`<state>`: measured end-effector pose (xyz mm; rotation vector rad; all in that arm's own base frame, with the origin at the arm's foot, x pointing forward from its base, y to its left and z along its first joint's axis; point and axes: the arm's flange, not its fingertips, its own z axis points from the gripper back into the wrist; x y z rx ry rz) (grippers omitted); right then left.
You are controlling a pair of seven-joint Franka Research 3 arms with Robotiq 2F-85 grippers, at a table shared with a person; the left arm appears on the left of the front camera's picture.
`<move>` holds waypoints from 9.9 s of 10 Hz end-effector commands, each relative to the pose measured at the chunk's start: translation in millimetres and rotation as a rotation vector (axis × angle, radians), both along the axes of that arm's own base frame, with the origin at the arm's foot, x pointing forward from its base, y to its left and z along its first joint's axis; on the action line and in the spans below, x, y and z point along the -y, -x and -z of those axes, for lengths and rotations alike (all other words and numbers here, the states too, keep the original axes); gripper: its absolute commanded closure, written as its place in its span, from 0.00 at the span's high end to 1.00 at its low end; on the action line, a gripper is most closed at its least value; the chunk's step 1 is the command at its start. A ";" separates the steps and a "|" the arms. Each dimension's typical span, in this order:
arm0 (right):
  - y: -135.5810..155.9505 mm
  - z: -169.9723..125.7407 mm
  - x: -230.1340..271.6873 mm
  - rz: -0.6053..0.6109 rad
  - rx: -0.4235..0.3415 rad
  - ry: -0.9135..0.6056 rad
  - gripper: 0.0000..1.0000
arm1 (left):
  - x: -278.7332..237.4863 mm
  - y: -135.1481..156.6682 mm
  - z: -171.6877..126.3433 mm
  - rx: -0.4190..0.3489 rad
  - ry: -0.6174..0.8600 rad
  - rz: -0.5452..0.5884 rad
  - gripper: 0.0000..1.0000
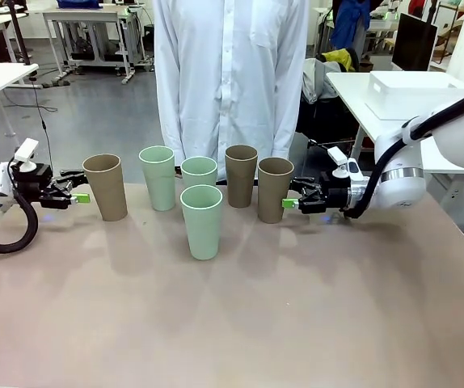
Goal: Stack the cups and store them in the basket.
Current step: Pick up two Reusable plastic cups , one in each hand, then place the stack of Reusable plastic cups into the Pantry Basket.
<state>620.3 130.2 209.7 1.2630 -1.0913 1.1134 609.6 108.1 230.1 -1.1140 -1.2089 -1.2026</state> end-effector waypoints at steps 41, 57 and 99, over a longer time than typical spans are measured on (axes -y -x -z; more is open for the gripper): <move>48.3 -84.0 1.5 -0.007 0.097 -0.099 0.87 | 80.0 17.3 -76.6 -0.021 0.052 0.022 0.85; 256.2 -111.6 73.3 0.192 0.187 -0.078 0.87 | 128.3 187.5 -93.3 -0.049 0.066 0.054 0.85; 227.5 -102.3 83.9 0.179 0.168 -0.042 0.87 | 138.3 191.8 -84.5 -0.085 0.068 0.078 0.85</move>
